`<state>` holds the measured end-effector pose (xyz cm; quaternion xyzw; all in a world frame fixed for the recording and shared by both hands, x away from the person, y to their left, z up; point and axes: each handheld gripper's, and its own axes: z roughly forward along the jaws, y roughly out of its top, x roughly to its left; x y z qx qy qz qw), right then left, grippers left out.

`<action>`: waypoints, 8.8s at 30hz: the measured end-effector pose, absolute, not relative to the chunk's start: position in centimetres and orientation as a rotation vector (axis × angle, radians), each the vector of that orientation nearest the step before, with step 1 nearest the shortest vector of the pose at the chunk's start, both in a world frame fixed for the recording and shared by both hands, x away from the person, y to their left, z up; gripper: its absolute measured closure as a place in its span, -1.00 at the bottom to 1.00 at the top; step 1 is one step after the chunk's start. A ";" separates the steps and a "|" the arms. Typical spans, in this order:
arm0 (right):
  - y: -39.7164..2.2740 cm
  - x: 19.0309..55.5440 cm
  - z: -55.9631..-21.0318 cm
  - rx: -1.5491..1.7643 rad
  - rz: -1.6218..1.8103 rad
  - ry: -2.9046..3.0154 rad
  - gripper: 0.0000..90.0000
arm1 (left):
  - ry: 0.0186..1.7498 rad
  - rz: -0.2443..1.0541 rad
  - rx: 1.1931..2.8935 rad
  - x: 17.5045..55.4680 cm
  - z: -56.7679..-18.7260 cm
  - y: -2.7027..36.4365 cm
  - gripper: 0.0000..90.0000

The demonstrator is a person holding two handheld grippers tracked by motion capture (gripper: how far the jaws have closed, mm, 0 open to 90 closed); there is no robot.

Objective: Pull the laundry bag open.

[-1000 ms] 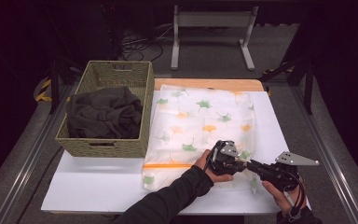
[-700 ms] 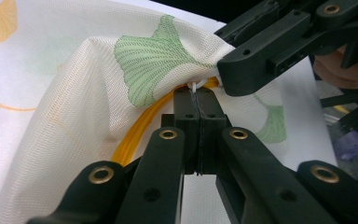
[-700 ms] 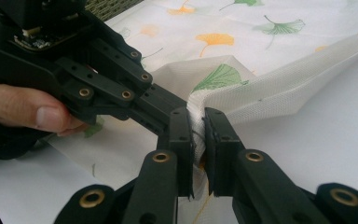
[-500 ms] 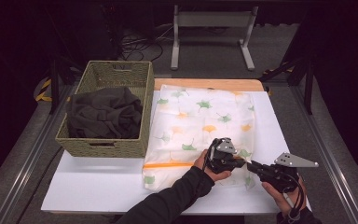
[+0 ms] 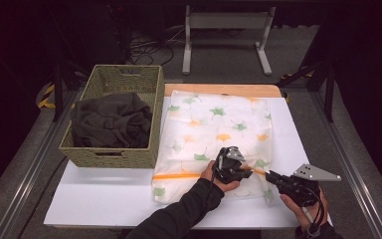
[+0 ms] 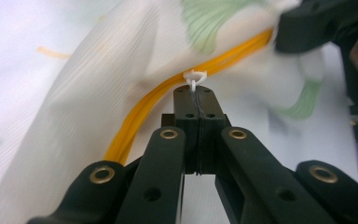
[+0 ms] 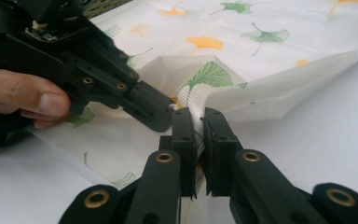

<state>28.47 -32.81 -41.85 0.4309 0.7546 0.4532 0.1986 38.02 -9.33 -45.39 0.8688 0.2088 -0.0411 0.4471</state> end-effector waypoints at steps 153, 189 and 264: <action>-20.9 38.9 -45.1 1.017 0.971 2.452 0.92 | 0.782 0.414 2.059 30.5 -44.4 27.1 -0.80; -20.9 37.0 -40.1 0.928 1.197 2.248 0.97 | 0.939 0.368 2.362 50.2 -35.4 25.7 -0.94; -21.3 36.4 -39.2 0.933 1.236 2.200 0.99 | 0.673 0.643 1.860 39.8 -30.5 25.0 0.40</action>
